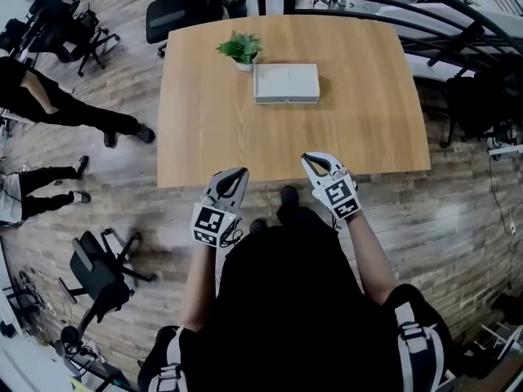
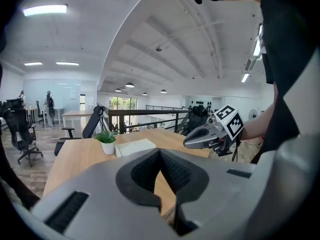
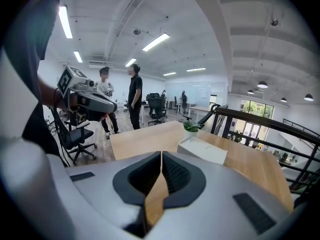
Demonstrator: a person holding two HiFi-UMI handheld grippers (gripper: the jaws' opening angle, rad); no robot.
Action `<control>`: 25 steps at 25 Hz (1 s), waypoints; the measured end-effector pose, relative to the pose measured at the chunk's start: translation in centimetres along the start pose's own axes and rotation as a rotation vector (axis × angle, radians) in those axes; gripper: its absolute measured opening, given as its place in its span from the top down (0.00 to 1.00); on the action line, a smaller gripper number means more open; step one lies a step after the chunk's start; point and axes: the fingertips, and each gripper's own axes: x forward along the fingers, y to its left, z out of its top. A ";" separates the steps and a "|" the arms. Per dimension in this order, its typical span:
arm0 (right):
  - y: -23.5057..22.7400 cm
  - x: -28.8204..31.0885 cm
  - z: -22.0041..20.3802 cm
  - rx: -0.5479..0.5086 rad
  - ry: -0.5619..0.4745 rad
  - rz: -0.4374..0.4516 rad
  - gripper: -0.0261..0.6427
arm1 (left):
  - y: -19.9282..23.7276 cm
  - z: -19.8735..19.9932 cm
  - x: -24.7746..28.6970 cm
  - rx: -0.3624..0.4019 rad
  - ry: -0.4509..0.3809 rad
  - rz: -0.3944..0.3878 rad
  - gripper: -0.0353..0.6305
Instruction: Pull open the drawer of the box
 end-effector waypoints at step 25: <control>-8.7 6.3 -2.9 -0.007 0.037 0.156 0.92 | 0.6 2.4 6.8 -0.027 0.032 0.159 0.91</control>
